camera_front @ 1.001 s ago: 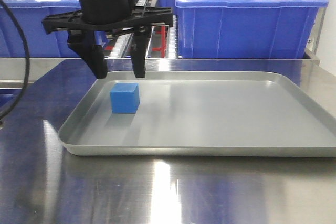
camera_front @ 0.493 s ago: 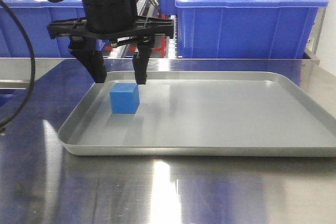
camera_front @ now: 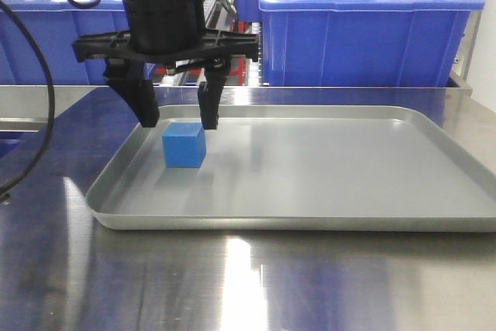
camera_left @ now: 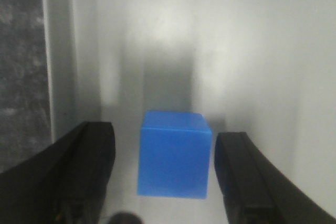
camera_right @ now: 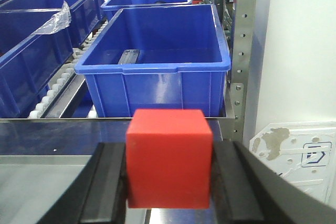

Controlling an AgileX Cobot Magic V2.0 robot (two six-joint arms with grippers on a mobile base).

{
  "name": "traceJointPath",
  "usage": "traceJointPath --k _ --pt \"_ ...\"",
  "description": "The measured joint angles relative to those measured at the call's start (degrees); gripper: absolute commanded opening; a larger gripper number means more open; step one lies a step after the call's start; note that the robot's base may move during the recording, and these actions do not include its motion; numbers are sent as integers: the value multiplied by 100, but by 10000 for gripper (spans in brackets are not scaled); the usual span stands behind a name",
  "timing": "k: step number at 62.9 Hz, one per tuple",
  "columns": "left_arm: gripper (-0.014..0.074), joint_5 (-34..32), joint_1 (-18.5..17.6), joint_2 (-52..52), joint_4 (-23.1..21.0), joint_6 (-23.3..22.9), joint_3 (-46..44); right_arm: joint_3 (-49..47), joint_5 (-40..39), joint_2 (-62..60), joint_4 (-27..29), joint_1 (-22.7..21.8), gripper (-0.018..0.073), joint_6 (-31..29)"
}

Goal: Sort and place red and blue blocks on shelf
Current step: 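Move the open left gripper down over the blue cube, then close the left gripper on the blue cube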

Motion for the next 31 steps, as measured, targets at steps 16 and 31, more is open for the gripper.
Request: traceJointPath --k 16,31 --pt "482 -3 -35 91 -33 0 0 0 0 0 0 0 372 0" --pt "481 142 -49 276 -67 0 -4 0 0 0 0 0 372 0"
